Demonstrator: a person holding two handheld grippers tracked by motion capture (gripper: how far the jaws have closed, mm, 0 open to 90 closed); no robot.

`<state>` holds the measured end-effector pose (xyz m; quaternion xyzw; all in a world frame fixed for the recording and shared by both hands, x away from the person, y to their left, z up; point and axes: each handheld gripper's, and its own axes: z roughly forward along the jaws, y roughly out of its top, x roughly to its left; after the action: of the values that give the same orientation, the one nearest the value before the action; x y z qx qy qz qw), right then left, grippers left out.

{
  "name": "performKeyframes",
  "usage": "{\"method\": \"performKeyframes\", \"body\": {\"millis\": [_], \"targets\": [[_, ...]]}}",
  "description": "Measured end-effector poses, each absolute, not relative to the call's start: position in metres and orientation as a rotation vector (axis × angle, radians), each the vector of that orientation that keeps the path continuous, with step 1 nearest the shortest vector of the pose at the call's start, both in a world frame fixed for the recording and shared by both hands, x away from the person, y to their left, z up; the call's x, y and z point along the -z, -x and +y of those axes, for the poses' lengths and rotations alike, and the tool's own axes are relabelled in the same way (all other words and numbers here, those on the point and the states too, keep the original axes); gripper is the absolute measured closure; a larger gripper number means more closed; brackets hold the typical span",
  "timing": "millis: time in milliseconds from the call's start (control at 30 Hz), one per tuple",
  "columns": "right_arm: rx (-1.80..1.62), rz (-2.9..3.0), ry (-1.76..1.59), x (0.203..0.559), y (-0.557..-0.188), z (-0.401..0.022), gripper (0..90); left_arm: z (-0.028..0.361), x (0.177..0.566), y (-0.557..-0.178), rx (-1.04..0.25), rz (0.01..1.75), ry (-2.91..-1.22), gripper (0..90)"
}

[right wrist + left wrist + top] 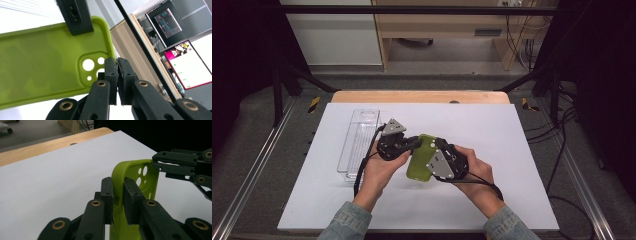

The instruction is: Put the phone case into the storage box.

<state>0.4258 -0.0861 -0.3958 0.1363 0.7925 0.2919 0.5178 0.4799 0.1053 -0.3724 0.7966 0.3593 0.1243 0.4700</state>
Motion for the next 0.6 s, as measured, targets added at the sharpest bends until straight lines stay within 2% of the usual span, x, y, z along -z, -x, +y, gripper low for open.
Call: {"method": "performKeyframes", "body": {"millis": [433, 467, 600], "targets": [[-0.737, 1.906, -0.336, 0.3953, -0.4272, -0.0903, 85.5, 0.1056, 0.372, -0.4776, -0.318, 0.861, -1.939, 80.1], [-0.753, 1.913, -0.352, 0.3949, -0.4279, -0.0912, 83.8, 0.1054, 0.3723, -0.4776, -0.321, 0.862, -1.937, 80.1], [-0.814, 1.944, -0.414, 0.3929, -0.4302, -0.0955, 65.3, 0.1061, 0.3728, -0.4791, -0.338, 0.864, -1.931, 80.2]]}}
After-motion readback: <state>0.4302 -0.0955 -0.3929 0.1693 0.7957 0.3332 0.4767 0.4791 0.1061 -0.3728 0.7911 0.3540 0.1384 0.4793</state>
